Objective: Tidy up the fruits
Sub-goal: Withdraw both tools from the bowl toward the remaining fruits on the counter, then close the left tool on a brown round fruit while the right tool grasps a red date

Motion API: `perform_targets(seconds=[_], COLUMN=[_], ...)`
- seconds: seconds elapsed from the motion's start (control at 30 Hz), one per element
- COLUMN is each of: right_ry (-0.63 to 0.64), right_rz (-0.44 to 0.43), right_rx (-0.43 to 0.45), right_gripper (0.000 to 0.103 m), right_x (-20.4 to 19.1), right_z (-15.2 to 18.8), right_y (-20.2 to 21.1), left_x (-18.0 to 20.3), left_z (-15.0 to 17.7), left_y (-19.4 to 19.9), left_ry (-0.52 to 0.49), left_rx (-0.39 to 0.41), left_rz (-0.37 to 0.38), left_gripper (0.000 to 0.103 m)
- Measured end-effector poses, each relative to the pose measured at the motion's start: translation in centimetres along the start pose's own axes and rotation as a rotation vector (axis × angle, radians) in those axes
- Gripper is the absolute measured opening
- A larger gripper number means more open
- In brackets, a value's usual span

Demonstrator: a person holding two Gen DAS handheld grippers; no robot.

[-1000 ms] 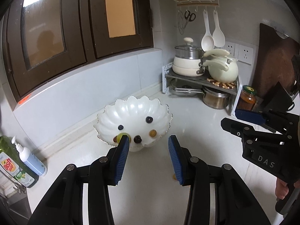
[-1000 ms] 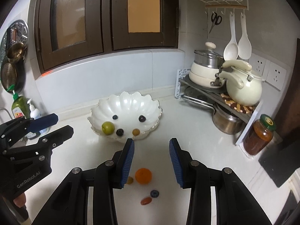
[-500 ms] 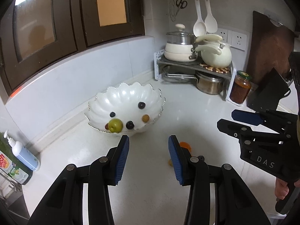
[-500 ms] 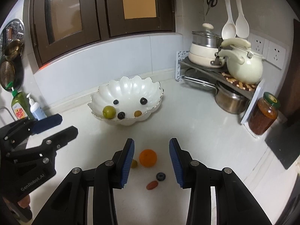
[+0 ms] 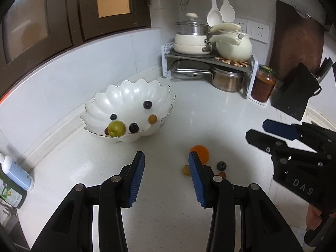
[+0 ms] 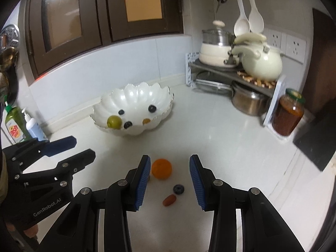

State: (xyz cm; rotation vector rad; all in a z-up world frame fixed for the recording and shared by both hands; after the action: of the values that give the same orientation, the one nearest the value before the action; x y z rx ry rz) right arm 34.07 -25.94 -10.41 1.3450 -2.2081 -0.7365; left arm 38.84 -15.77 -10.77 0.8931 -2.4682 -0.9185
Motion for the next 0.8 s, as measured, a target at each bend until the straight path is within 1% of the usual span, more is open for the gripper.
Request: perform_targets(seconds=[0.3, 0.5, 0.8], right_ry=[-0.045, -0.064, -0.107], right_rz=[-0.003, 0.005, 0.003], right_rx=[-0.096, -0.134, -0.195], right_gripper=[0.04, 0.04, 0.04], right_x=[0.2, -0.1, -0.8], right_z=[3.0, 4.4, 6.7], right_y=[-2.3, -3.7, -5.5], left_x=[0.1, 0.1, 0.1], left_z=[1.4, 2.6, 3.9], left_y=[-2.0, -3.6, -6.1], left_ry=[-0.017, -0.036, -0.112], left_rx=[-0.049, -0.083, -0.118], left_rz=[0.03, 0.05, 0.081], left_gripper=[0.043, 0.043, 0.043])
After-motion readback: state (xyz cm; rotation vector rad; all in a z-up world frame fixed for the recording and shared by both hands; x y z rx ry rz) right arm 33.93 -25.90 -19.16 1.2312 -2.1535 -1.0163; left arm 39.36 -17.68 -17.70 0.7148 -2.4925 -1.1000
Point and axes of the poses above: each gripper's, at about its wrist camera, not at the fingertips, and y roughly against the way its jaws point, x to its right, z to its underside, the point moved 10 cm from there along -y, roughly the way its jaws point, and after that the axes turned 14 degrees about z, right-handed, at the moved point
